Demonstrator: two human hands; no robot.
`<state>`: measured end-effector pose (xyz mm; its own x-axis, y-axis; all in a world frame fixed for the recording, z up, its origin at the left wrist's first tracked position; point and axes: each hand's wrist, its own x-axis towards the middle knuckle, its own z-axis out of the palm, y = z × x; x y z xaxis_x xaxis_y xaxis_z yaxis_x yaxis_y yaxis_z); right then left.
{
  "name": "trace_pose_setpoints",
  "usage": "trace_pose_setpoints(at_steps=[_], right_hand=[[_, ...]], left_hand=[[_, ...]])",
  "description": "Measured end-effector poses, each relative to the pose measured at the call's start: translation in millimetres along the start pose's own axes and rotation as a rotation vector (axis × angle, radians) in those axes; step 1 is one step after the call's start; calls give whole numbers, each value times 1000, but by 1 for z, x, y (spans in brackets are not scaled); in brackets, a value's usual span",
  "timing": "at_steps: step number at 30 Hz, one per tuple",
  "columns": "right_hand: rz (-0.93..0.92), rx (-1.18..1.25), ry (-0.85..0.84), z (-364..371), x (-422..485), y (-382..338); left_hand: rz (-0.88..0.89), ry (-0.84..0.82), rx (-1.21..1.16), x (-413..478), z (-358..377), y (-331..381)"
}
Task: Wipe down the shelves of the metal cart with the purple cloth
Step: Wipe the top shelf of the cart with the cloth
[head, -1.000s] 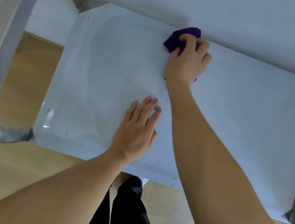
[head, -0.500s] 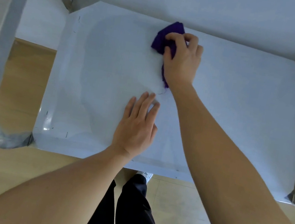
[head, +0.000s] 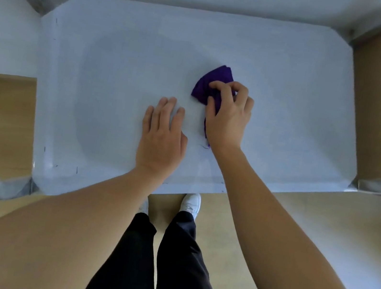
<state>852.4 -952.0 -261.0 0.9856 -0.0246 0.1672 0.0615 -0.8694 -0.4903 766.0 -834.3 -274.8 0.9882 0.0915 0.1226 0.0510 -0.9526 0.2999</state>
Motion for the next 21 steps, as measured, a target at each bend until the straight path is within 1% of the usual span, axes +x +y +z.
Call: trace_pose_setpoints(at_steps=[8,12,16,21], right_hand=[[79,-30,-19,-19,-58,1],[116,-37,-71,-31,-71,1],[113,-41,-85,-40,-82,4],[85,-83,-93,-53,-81,26]], left_hand=[[-7,-17,-59,-1,-4,-1],[-22,-27,-149,0,-10,-2],[-50,-60,-212,-4,-19,6],[76,-139,-290,-19,-16,54]])
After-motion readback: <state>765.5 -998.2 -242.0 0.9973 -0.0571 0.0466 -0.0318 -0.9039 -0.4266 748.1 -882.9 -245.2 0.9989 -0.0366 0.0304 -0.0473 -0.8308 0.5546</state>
